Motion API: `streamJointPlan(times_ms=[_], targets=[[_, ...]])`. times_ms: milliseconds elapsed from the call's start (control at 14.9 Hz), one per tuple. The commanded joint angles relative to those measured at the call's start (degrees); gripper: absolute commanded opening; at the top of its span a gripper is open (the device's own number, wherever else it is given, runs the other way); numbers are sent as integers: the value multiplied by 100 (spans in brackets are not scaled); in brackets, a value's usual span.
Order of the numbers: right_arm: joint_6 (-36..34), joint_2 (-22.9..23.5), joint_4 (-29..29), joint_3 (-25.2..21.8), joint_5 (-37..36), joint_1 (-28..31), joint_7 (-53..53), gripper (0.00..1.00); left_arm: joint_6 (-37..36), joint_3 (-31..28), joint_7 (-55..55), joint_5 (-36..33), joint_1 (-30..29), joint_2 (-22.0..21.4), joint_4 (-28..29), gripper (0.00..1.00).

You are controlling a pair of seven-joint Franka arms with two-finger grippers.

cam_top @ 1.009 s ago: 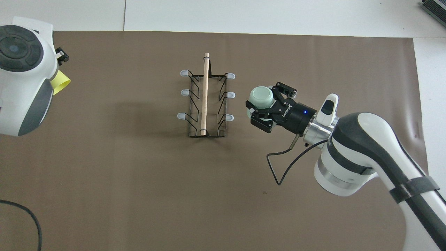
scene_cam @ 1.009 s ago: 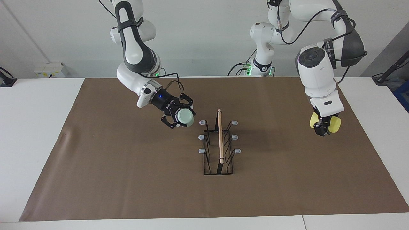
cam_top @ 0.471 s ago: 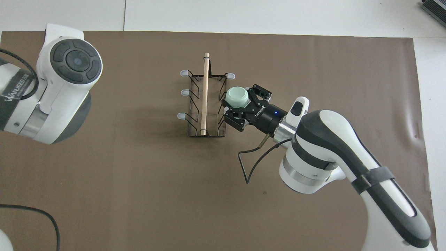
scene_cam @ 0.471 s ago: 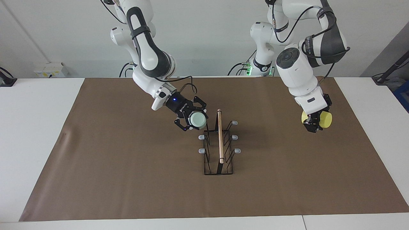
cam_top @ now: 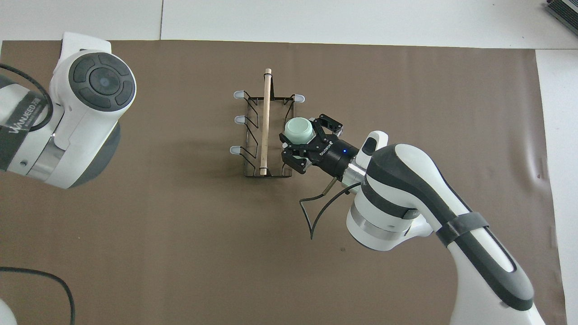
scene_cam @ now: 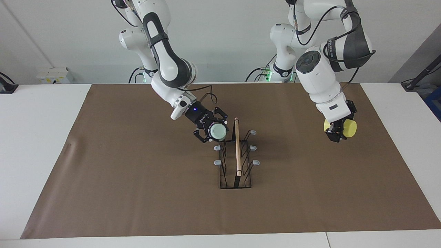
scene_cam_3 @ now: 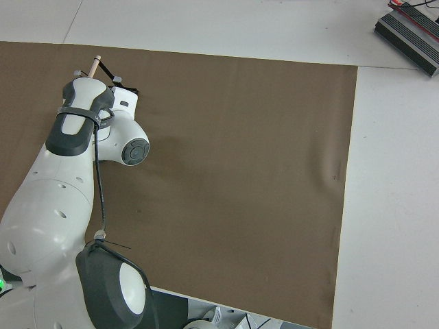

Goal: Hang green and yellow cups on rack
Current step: 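Carry the green cup with the right gripper onto a rack peg, then release the green cup with the right gripper while the left gripper brings the yellow cup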

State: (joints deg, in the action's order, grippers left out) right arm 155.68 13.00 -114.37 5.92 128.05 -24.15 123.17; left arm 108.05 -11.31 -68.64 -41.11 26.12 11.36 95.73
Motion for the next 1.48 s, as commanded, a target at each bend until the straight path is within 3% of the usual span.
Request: streamJointPlan(times_ms=[0, 135, 269, 336, 471, 673, 740, 807, 1211, 1412], targets=[[-11, 44, -243, 24, 1078, -54, 1161, 0, -38, -38, -114, -143, 77, -187, 218, 0], [-483, 105, -559, 15, 1327, 7, 1603, 0, -29, -38, -114, -143, 77, -187, 218, 0], [-1361, 482, -771, 15, 1519, 182, 2138, 0, -21, -38, -114, -143, 77, -196, 244, 0], [-1487, 640, -771, 15, 1817, 183, 2463, 0, -21, -29, -114, -143, 77, -205, 244, 0], [-1190, 668, -771, 15, 2344, -62, 2571, 0, -12, -21, -297, -134, 86, -205, 244, 0], [-1119, 677, -763, 15, 2417, -90, 2572, 0, 6, -12, -861, -134, 165, -205, 236, 0], [-1110, 677, -754, 15, 2417, -90, 2572, 19, -3, -20, -861, -125, 217, -196, 210, 0], [-1093, 677, -736, 15, 2409, -81, 2563, 99, -29, -20, -870, -125, 244, -196, 192, 0], [-260, 511, -561, 24, 2347, -90, 2510, 100, -12, -29, -1897, -160, 552, -143, 95, 0], [347, 212, -578, 24, 2338, -98, 2501, 100, 15, -20, -2529, -624, 762, -152, 104, 0]])
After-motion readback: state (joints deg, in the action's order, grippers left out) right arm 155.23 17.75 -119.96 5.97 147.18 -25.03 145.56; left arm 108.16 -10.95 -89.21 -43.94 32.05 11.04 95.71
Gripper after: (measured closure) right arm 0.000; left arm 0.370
